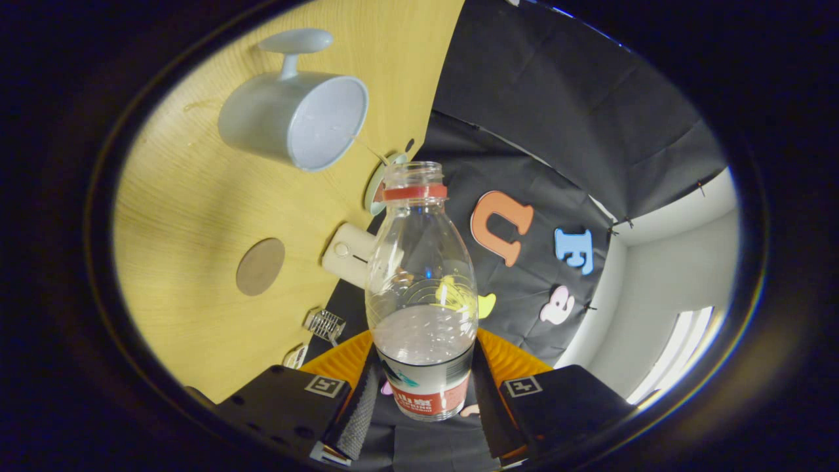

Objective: Take the bottle from table, then pour the juice into the cup, finally place the bottle on the coaster

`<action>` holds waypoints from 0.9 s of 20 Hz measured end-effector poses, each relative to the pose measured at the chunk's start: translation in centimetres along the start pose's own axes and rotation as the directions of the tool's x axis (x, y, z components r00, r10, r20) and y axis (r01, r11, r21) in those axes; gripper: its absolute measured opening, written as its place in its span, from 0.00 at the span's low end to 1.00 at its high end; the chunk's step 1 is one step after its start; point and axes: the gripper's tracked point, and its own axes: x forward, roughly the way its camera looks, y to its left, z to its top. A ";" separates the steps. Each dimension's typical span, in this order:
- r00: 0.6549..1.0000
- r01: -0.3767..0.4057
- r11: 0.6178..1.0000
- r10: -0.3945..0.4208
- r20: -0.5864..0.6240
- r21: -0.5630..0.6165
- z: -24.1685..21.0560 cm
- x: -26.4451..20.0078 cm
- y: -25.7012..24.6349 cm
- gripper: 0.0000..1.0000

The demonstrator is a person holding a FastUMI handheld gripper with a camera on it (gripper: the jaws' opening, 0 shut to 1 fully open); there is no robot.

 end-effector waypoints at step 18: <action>1.000 -0.027 0.994 0.027 -0.006 0.102 0.6 0.6 0.3 0.74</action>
